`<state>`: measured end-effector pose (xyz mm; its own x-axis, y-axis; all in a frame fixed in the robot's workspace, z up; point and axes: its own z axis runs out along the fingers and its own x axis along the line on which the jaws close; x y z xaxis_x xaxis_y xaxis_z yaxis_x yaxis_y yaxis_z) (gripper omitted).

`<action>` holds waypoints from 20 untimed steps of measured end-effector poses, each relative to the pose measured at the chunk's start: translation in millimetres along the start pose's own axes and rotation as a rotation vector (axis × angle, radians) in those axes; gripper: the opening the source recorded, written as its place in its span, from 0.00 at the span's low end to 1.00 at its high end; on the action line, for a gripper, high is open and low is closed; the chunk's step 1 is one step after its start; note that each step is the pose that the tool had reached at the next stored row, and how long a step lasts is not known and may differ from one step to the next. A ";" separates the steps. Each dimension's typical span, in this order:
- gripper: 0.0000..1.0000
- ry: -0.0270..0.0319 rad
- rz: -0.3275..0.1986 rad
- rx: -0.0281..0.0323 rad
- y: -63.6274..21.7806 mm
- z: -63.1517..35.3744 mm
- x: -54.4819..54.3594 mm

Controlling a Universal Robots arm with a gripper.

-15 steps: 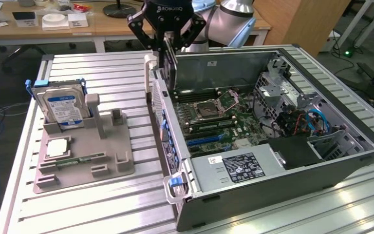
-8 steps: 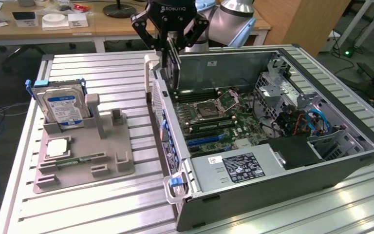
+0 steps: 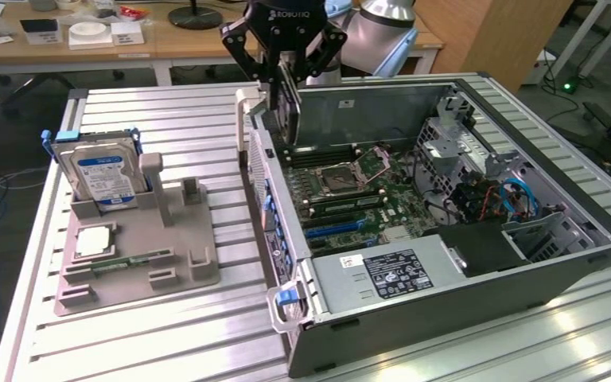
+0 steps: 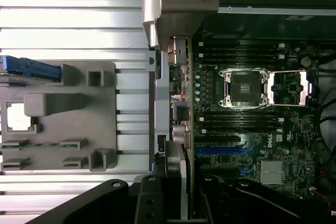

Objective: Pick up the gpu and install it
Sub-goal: 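Pick up the gpu and move the gpu toward the slot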

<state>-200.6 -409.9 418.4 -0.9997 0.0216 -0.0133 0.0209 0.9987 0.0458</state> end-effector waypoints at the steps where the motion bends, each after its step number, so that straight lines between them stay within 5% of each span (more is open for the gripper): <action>1: 0.28 -0.0001 0.000 -0.0001 0.0 0.0 -0.8; 20: 0.28 -0.0001 0.000 -0.0001 0.3 0.2 -15.3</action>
<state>-185.3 -409.9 418.4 -0.9997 0.0216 -0.0133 0.0210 0.9987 0.0459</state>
